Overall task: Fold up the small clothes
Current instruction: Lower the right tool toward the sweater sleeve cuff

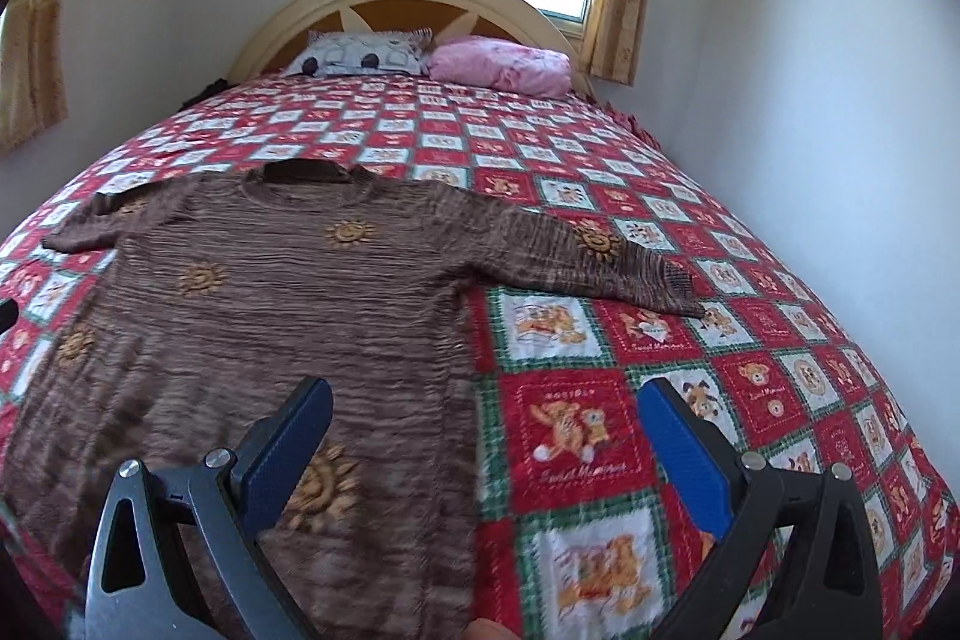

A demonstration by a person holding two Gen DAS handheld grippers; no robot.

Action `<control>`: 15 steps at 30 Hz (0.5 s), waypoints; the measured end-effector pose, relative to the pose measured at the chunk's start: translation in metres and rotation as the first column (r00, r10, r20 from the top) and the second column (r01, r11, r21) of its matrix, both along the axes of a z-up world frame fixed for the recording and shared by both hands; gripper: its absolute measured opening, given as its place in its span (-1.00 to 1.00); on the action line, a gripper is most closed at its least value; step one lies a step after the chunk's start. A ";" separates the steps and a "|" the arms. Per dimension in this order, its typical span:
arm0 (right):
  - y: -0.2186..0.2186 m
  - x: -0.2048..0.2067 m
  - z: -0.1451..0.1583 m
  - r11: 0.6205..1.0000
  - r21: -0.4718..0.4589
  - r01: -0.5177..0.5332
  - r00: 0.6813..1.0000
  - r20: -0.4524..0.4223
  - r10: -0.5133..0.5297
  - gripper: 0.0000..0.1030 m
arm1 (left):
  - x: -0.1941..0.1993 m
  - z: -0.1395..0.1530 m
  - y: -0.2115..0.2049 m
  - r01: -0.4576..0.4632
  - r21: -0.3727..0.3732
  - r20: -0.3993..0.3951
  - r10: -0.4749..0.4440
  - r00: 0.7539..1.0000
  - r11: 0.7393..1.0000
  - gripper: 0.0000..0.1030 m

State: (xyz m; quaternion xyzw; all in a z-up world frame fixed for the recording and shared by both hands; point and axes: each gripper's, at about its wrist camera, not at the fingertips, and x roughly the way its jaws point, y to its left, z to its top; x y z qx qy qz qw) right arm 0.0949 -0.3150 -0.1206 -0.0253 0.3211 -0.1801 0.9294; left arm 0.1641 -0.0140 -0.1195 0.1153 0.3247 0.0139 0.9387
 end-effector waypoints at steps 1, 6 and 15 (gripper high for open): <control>-0.005 0.005 -0.002 1.000 0.000 0.004 1.000 -0.004 -0.004 0.97 | 0.008 -0.001 -0.002 0.004 0.008 -0.003 -0.004 1.000 1.000 1.00; -0.038 0.037 -0.007 0.999 0.018 0.030 0.999 -0.031 -0.029 0.97 | 0.050 -0.007 0.000 -0.011 0.033 0.009 0.010 1.000 0.999 1.00; -0.124 0.067 -0.014 0.978 0.157 0.139 0.990 -0.038 -0.135 0.97 | 0.118 -0.030 0.004 -0.046 0.008 -0.039 0.046 0.998 0.999 1.00</control>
